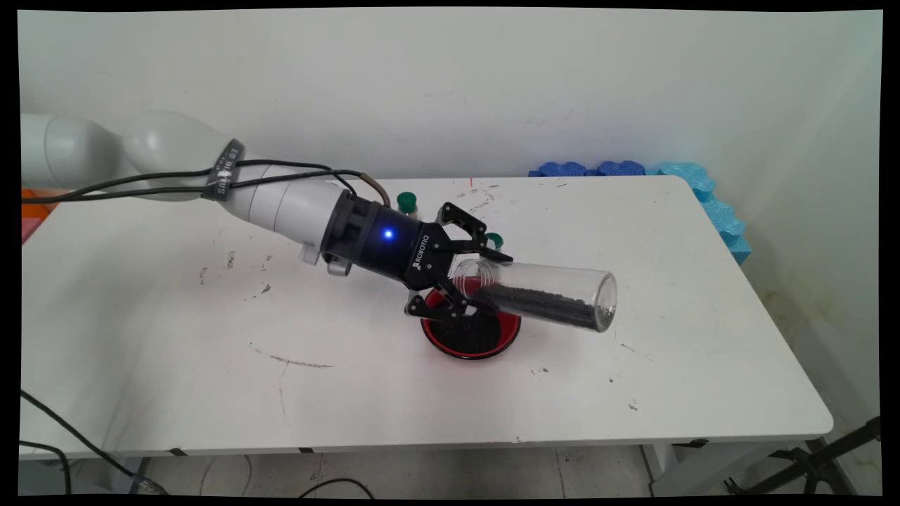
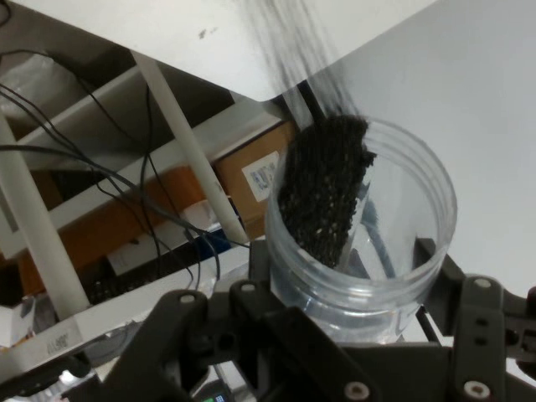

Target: Pour the black seasoning powder in the red bowl

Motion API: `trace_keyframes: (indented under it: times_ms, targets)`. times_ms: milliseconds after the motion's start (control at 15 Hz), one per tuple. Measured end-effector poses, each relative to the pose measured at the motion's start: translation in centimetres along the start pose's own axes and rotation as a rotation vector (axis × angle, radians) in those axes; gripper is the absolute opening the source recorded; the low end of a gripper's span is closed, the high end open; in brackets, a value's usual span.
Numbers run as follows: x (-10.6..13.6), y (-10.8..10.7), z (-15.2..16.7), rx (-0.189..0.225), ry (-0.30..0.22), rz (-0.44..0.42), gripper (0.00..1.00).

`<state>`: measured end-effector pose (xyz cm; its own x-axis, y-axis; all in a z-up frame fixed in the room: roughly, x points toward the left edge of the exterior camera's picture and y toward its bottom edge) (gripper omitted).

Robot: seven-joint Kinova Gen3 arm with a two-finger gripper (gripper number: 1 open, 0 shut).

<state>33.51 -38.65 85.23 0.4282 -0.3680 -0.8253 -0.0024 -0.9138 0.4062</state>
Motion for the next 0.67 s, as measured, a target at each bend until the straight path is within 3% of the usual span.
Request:
trace_keyframes:
  times_ms: [667]
  targets:
    - [1.3, 0.4, 0.2, -0.035, -0.048, -0.035, 0.0]
